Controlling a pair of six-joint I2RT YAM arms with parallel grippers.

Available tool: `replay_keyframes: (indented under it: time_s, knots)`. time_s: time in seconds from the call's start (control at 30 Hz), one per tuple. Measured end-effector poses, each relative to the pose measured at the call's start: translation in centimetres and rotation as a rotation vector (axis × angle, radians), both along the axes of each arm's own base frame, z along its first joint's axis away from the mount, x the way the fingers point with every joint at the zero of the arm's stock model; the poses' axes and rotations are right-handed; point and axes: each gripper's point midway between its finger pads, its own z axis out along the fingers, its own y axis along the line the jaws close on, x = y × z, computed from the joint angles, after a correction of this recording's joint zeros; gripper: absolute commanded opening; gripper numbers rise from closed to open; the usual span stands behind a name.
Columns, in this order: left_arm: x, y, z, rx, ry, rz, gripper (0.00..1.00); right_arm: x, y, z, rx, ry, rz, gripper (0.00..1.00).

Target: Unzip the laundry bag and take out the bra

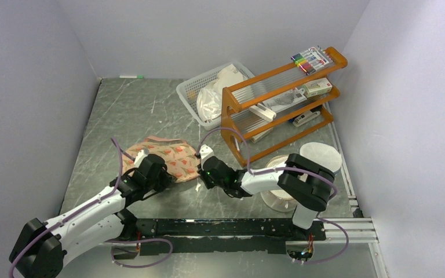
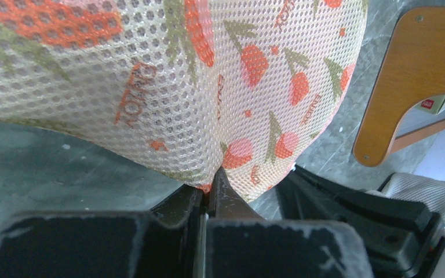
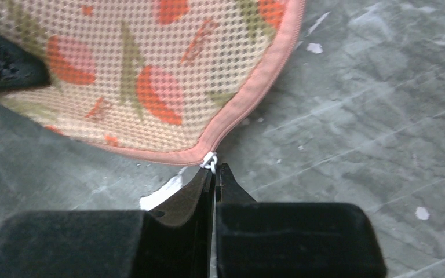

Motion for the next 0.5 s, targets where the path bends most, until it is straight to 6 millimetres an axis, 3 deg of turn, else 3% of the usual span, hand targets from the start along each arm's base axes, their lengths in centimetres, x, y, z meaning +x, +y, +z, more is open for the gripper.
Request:
replay_keyframes:
  time_s: [0.3,0.5]
  knots:
    - [0.5,0.7,-0.7,0.115,-0.036,-0.112,0.07,4.5,-0.2,1.0,-0.042,-0.036,0.034,0.00]
    - [0.9,1.2,-0.6,0.200,-0.058,-0.177,0.07,4.4,0.6,1.8,-0.090,-0.075,0.161,0.00]
